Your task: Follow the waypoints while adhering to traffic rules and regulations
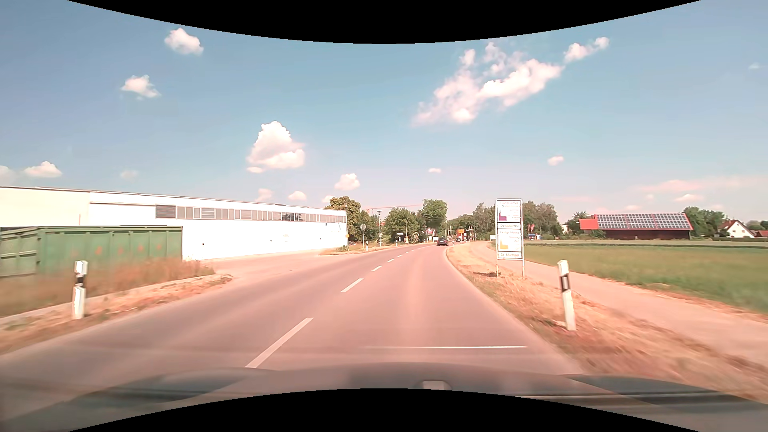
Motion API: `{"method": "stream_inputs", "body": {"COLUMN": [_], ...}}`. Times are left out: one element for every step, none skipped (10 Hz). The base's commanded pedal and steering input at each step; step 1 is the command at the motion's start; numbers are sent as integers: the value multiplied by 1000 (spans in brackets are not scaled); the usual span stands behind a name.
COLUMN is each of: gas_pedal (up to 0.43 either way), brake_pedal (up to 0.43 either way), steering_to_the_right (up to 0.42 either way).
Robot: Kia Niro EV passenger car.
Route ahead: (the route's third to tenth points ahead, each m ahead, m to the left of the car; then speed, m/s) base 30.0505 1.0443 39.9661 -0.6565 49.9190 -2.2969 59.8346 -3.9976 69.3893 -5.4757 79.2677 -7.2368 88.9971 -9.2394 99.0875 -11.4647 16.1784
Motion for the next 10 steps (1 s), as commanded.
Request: {"method": "stream_inputs", "body": {"gas_pedal": [39,39,39,39,47,59,59,59,59,59], "brake_pedal": [0,0,0,0,0,0,0,0,0,0], "steering_to_the_right": [15,15,15,15,17,19,20,21,21,20]}}
